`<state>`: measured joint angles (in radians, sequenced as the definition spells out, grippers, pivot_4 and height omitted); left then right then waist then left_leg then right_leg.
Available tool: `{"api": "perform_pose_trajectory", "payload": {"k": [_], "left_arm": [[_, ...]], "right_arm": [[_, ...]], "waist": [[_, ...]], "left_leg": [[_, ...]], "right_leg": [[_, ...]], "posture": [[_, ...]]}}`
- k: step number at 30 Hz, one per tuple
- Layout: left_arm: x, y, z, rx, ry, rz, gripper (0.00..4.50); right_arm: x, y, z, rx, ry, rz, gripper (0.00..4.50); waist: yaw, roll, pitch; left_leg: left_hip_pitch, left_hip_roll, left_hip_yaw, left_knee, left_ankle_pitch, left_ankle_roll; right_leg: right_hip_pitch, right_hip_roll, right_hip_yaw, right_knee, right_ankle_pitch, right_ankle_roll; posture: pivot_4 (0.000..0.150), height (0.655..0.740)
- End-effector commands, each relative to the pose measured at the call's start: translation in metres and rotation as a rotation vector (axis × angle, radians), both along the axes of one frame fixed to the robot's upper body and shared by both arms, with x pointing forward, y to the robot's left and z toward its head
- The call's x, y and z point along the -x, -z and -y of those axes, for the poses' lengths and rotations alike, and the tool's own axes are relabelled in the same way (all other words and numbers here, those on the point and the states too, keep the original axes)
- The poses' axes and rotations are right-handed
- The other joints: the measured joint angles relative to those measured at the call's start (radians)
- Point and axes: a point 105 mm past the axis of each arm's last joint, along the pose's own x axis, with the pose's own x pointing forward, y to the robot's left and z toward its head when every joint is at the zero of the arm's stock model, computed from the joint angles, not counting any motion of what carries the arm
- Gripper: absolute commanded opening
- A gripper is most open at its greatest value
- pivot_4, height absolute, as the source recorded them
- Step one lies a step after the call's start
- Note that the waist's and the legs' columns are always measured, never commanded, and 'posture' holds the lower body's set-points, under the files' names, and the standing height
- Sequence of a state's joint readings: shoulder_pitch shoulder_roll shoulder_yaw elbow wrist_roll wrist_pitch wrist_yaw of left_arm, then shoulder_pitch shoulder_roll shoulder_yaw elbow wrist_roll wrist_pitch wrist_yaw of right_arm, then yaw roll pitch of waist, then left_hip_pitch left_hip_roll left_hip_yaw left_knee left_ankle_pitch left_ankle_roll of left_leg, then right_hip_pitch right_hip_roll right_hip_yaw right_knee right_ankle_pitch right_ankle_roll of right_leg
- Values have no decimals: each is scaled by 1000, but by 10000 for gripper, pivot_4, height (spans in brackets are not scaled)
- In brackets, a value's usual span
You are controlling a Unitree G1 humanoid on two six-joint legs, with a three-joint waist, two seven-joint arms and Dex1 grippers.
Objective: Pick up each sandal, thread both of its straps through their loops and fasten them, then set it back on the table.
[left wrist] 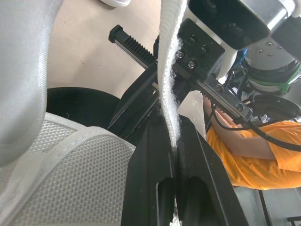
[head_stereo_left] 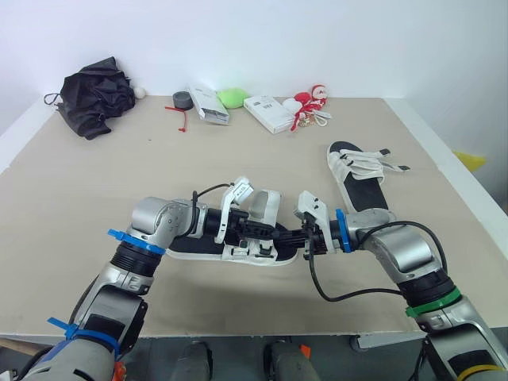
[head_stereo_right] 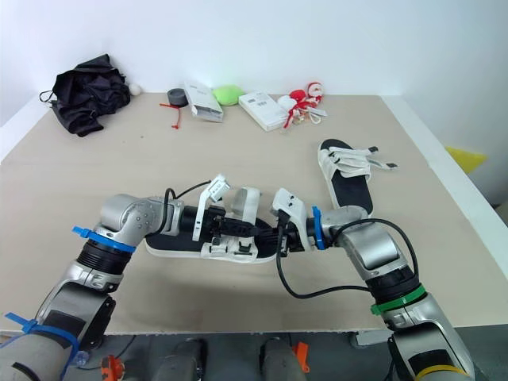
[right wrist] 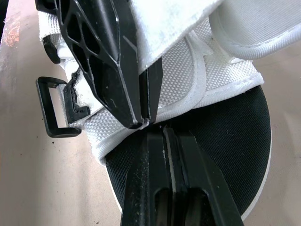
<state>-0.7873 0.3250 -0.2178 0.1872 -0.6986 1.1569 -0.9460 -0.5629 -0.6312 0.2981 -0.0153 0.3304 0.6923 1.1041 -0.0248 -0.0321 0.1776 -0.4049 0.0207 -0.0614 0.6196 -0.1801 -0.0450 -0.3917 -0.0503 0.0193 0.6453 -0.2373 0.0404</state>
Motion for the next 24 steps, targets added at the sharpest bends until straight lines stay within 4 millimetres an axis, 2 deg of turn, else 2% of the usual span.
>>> {"api": "perform_pose_trajectory", "payload": {"k": [1, 7, 11, 20, 24], "left_arm": [[9, -3, 4, 24, 41, -42, 438], [16, -16, 3, 95, 66, -113, 438], [16, -17, 3, 119, 45, -171, 438], [20, 6, -1, 31, 13, -143, 438], [5, 3, 0, 59, -58, -137, 438]], "right_arm": [[1, 33, 17, 105, 90, -90, 0], [2, 34, 15, 105, 86, -91, 0], [2, 34, 15, 104, 84, -92, 0], [5, 35, 17, 110, 84, -98, 0], [5, 35, 17, 112, 82, -98, 0]], "waist": [[0, 0, 0], [0, 0, 0], [0, 0, 0], [0, 0, 0], [0, 0, -1]], "left_leg": [[0, 0, 0, 0, 0, 0], [0, 0, 0, 0, 0, 0], [0, 0, 0, 0, 0, 0], [0, 0, 0, 0, 0, 0], [0, 0, 0, 0, 0, 0]], "right_leg": [[0, 0, 0, 0, 0, 0], [0, 0, 0, 0, 1, 2], [0, 0, 0, 0, 1, 3], [0, 0, 0, 0, 2, 4], [0, 0, 0, 0, 0, 0]], "posture": [[1500, 7380], [1500, 7380], [1500, 7380], [1500, 7380], [1500, 7380]]}}
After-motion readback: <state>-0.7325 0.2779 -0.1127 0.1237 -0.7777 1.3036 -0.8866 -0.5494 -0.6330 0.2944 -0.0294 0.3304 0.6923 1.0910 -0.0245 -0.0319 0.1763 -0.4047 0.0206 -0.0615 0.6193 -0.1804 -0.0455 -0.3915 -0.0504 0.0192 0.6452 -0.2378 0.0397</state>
